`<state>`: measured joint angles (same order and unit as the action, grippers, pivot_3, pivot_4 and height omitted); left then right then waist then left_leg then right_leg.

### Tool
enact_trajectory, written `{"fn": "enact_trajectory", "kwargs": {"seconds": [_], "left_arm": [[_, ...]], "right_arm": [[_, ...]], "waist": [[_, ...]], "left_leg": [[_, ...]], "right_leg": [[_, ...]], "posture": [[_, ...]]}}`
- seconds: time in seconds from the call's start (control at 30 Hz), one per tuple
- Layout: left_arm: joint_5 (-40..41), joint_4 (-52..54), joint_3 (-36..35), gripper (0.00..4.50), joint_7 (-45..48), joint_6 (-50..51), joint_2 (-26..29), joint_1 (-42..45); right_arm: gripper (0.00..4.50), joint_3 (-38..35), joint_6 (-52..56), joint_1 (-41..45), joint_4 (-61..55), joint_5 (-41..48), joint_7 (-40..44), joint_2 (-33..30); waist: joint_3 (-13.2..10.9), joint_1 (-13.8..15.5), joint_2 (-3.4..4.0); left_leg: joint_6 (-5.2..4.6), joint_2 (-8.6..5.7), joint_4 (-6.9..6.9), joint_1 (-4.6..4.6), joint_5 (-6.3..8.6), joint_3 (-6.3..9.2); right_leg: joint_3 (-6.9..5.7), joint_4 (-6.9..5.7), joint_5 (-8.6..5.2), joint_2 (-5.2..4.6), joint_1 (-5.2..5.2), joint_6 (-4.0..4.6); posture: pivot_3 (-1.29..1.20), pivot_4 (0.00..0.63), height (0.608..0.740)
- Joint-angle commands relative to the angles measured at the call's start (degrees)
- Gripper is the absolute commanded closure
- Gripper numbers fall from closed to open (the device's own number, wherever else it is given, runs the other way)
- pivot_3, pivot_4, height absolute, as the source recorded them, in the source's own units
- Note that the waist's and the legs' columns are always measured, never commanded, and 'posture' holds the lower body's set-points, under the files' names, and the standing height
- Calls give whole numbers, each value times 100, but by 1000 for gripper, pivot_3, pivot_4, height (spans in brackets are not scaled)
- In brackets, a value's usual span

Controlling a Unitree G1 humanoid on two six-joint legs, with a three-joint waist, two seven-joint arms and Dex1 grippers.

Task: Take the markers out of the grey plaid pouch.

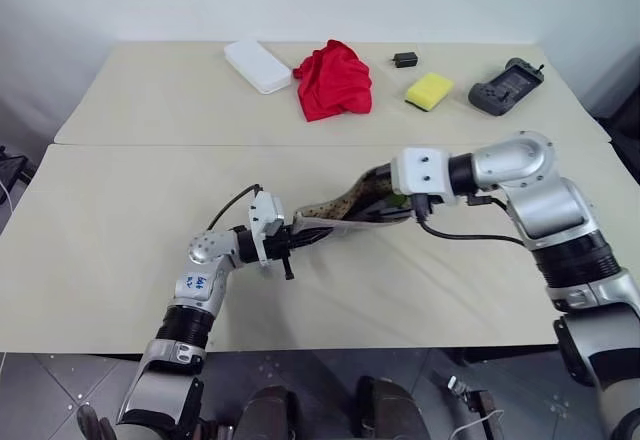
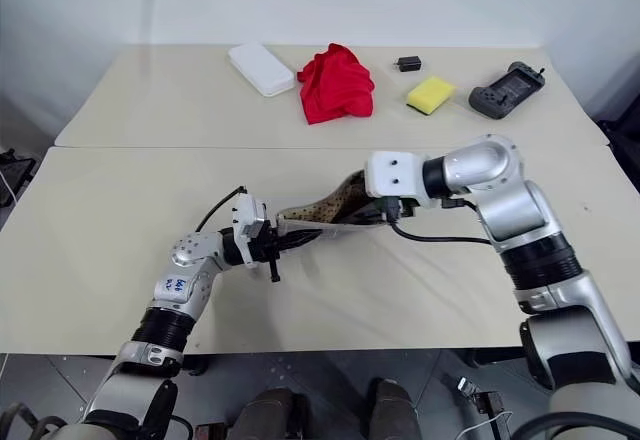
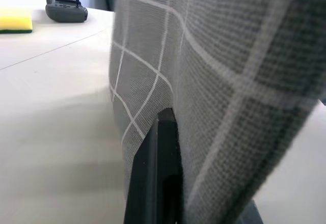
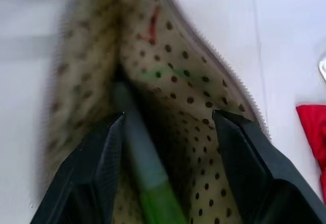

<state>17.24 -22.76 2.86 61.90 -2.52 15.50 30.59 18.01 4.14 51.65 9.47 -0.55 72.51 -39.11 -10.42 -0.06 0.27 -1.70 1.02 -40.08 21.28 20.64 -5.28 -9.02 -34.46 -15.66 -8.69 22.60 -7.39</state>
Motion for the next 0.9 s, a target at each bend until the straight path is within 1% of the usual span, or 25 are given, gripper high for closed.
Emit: {"fn": "enact_trajectory", "kwargs": {"seconds": [0.03,0.4,0.57,0.73,0.9], "left_arm": [[2,71,57,4500,17,-70,-44,25],[24,52,39,4500,-9,-69,-20,24],[33,72,47,4500,-22,-58,-42,-5],[57,84,70,4500,1,-10,-70,6],[105,43,3,4500,0,59,-79,81]], "right_arm": [[1620,246,-177,124,105,-405,109,-91],[1620,931,-910,518,672,-1322,335,-29],[1620,978,-1084,648,1030,-1843,-492,371],[1620,1014,-1158,542,1232,-2330,-1281,759],[1620,1191,-1709,463,1720,-2820,-1976,800]], "waist": [[0,0,0],[0,-16,0],[0,-27,0],[0,-41,0],[0,-43,0]], "left_leg": [[0,-1,0,1,0,-2],[1,0,0,-1,0,-3],[2,1,0,-2,-1,-3],[2,2,0,-2,-1,-3],[3,2,0,-2,-2,-3]], "right_leg": [[-2,2,0,0,-1,0],[0,0,0,1,-1,0],[0,-1,0,1,-1,0],[1,-2,0,1,-1,0],[1,-3,0,1,-1,1]], "posture": [[0,150,740],[0,150,740],[0,150,740],[0,150,740],[0,150,740]]}}
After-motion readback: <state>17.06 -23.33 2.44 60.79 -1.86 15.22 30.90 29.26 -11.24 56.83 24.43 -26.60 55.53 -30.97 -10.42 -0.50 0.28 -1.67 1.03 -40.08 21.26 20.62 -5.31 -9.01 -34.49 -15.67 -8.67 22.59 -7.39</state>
